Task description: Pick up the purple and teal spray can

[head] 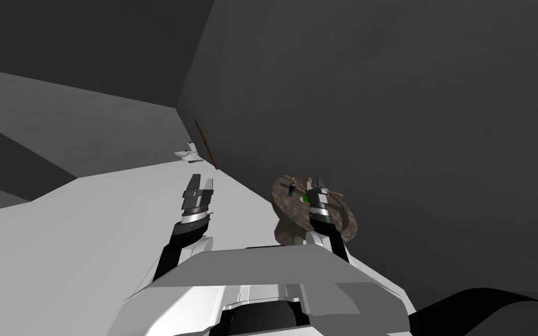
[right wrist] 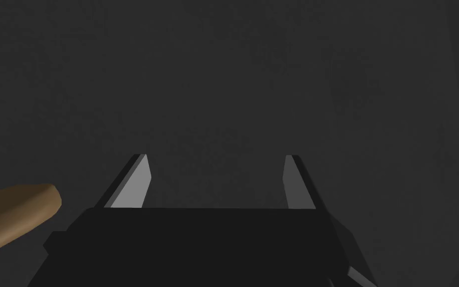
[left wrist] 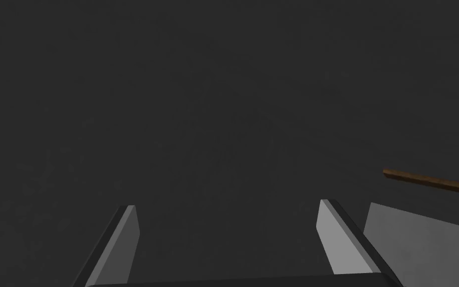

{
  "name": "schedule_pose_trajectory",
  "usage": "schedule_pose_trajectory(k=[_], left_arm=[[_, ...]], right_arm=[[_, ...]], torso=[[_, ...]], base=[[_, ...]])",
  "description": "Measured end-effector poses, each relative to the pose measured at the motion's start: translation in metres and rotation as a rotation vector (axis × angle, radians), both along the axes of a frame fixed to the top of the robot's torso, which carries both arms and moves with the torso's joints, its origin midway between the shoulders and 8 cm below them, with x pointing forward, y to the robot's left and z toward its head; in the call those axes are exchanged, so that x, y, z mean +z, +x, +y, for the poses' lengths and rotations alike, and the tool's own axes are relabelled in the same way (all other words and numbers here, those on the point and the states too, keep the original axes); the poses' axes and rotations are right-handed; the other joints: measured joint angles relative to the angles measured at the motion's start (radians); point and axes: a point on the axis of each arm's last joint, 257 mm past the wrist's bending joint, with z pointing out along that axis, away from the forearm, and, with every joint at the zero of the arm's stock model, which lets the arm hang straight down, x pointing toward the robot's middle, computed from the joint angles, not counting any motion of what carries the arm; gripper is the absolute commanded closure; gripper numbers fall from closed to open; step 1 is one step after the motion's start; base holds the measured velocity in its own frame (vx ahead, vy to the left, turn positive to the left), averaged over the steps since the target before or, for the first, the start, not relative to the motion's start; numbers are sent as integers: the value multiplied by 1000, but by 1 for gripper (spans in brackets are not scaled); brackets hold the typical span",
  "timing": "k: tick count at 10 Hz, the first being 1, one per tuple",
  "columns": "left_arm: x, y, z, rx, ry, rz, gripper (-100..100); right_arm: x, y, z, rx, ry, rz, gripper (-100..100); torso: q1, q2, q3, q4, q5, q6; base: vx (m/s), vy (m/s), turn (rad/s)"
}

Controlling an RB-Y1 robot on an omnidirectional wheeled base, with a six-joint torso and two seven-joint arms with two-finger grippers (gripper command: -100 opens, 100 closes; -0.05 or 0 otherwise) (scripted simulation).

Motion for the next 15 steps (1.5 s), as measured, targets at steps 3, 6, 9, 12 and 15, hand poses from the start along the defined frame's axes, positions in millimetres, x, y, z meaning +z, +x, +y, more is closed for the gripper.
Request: schedule_pose_trajectory(k=[3,6,9,12,15], left_arm=[[0,0,0,0,0,0,0],[0,0,0,0,0,0,0],[0,0,0,0,0,0,0],[0,0,0,0,0,0,0],[0,0,0,0,0,0,0]], right_arm=[[-1,5,8,29,-71,18,-100],[-3,15,16,52,-166,46,-100],[-8,29,21,57,-267,78,-100],[-20,50,23,31,-409,133,-100],[-35,70,19,-11,-522,187,-100]], torso=[[4,1,1,0,1,0],[6,2,1,0,1,0],[8,2,1,0,2,0],[10,2,1,0,2,0],[9,-1,-1,0,2,0]], base=[[-21,61,-61],[-30,95,-88],[-38,130,-143],[-35,150,-126],[7,123,-120]])
